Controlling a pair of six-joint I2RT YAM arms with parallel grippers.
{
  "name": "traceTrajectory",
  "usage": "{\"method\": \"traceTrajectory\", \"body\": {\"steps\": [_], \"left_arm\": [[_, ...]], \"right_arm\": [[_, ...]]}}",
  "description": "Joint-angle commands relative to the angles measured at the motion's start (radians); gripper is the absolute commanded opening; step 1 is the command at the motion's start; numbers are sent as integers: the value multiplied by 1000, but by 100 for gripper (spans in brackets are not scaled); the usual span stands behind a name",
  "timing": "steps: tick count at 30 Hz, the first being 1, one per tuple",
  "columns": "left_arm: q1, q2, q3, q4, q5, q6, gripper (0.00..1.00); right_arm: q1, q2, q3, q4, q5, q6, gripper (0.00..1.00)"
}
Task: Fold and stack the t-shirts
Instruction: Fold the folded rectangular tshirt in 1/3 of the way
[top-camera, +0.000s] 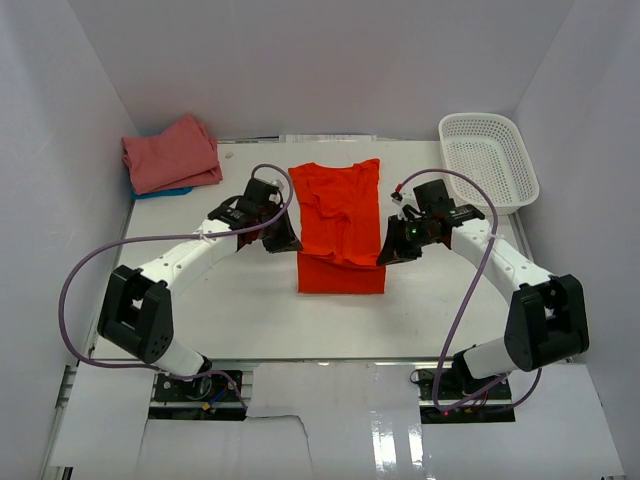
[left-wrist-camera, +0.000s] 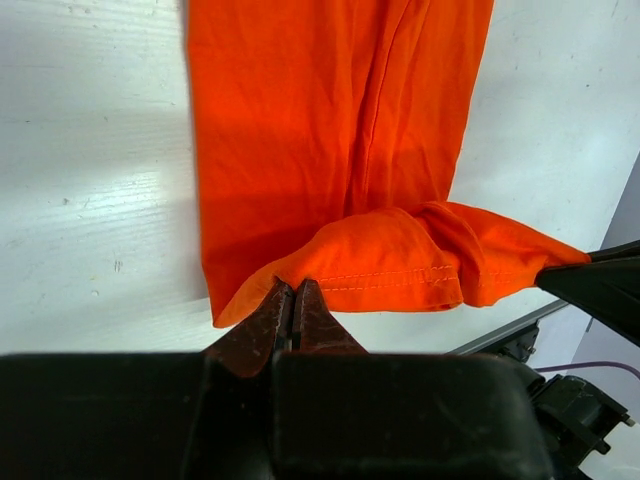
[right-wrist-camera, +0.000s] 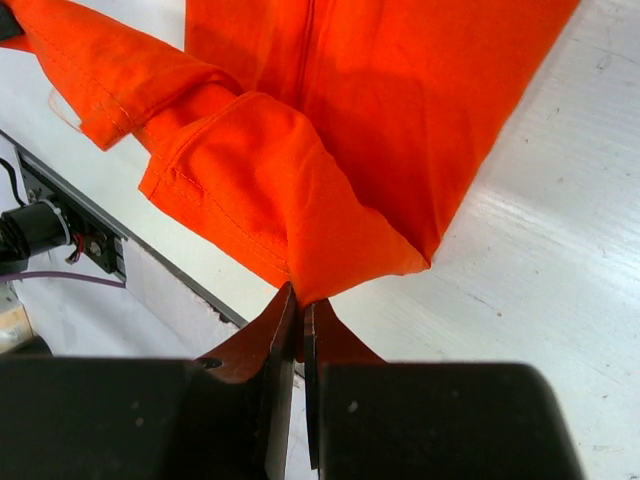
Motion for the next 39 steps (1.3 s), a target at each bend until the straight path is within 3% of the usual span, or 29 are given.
{"method": "traceTrajectory", "body": {"steps": [1, 39], "left_arm": [[9, 10, 56, 5, 4, 35, 0], [69, 284, 295, -1, 7, 103, 0]], "right_arm": [[-11, 29, 53, 33, -21, -31, 8], [-80, 351, 340, 33, -64, -81, 8]]}}
